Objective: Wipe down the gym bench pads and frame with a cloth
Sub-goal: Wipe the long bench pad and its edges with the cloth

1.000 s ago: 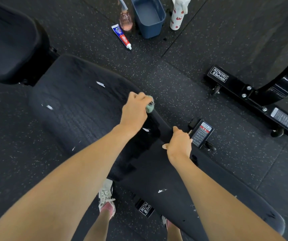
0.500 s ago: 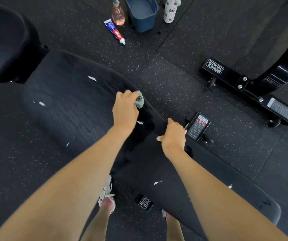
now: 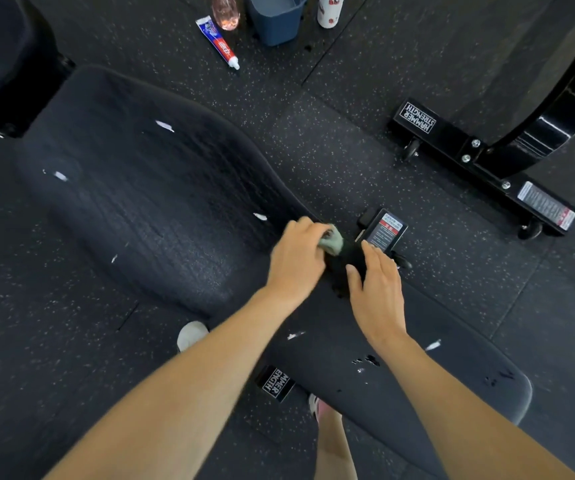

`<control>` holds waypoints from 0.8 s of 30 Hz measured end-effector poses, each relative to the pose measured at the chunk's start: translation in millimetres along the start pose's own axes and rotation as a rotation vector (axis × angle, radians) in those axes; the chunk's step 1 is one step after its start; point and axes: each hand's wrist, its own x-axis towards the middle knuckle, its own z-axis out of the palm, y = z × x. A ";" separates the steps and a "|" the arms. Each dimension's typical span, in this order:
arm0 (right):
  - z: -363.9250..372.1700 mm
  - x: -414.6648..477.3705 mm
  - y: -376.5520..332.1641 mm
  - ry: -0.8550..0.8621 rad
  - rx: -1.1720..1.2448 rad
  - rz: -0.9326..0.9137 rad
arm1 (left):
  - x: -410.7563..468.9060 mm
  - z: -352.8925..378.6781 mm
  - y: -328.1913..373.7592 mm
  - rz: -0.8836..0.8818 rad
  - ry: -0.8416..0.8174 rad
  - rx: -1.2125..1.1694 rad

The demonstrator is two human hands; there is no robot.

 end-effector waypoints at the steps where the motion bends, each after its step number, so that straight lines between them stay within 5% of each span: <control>1: -0.6 -2.4 2.1 0.007 0.011 0.030 | 5.4 -9.2 -7.1 -0.011 0.048 -0.001; 6: 1.6 -8.5 10.6 0.030 -0.007 0.095 | 26.5 -20.7 -31.2 -0.159 0.260 0.092; 17: -5.6 -23.9 15.7 0.027 -0.061 0.136 | -34.2 44.2 25.5 0.064 -0.050 -0.065; 21: -1.7 -32.6 11.9 -0.011 -0.061 0.142 | -28.7 -1.2 -16.6 -0.007 0.179 -0.021; 24: 5.4 -39.8 6.7 -0.037 -0.058 0.157 | -17.4 -32.0 -57.8 -0.231 0.332 0.072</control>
